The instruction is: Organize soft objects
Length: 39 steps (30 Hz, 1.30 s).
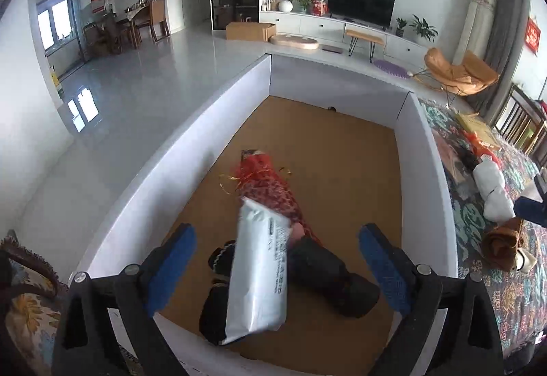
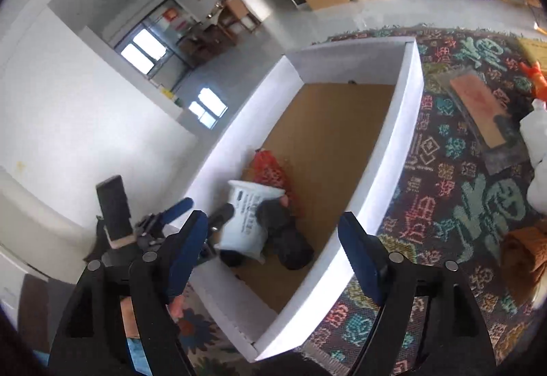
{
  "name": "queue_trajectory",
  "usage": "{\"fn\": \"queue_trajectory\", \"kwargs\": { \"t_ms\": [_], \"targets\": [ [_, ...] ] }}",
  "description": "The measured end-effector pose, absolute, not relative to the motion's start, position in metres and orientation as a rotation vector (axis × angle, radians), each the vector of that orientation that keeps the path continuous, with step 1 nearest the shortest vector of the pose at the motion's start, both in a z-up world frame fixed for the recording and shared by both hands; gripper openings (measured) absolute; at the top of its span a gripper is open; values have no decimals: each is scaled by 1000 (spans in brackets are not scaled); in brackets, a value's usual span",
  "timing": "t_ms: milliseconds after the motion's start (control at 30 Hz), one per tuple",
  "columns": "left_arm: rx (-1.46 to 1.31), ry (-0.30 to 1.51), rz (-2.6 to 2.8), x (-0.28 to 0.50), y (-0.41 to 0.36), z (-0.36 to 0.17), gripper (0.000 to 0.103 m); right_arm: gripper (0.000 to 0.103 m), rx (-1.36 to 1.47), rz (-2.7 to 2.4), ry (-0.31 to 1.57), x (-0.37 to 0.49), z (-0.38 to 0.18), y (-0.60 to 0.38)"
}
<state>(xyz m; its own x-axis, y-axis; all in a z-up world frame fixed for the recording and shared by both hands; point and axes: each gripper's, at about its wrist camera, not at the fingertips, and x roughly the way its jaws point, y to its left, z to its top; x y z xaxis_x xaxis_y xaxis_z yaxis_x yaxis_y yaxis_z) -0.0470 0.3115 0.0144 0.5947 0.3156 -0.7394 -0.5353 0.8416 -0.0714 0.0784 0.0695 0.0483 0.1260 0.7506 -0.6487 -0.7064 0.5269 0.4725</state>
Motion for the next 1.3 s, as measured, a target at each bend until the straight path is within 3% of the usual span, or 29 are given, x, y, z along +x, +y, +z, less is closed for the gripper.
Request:
{"fn": "queue_trajectory", "kwargs": {
  "t_ms": [133, 367, 600, 867, 1133, 1200, 1300],
  "targets": [
    [-333, 719, 337, -39, 269, 25, 96, 81, -59, 744, 867, 75, 27, 4],
    [-204, 733, -21, 7, 134, 27, 96, 82, -21, 572, 1228, 74, -90, -78],
    [-111, 869, -116, 28, 51, -14, 96, 81, 19, 223, 1030, 128, -97, -142],
    [-16, 963, -20, 61, 41, -86, 96, 81, 191, 8, 943, 109, -103, -205],
    [-33, 944, 47, 107, 49, -106, 96, 85, 80, -124, 966, 120, -107, -194],
    [-43, 937, 60, 112, 53, -108, 103, 86, 92, -123, 963, 119, -107, -196],
    [-46, 940, 66, 114, 54, -110, 103, 88, 88, -124, 960, 119, -108, -195]
  ]
}}
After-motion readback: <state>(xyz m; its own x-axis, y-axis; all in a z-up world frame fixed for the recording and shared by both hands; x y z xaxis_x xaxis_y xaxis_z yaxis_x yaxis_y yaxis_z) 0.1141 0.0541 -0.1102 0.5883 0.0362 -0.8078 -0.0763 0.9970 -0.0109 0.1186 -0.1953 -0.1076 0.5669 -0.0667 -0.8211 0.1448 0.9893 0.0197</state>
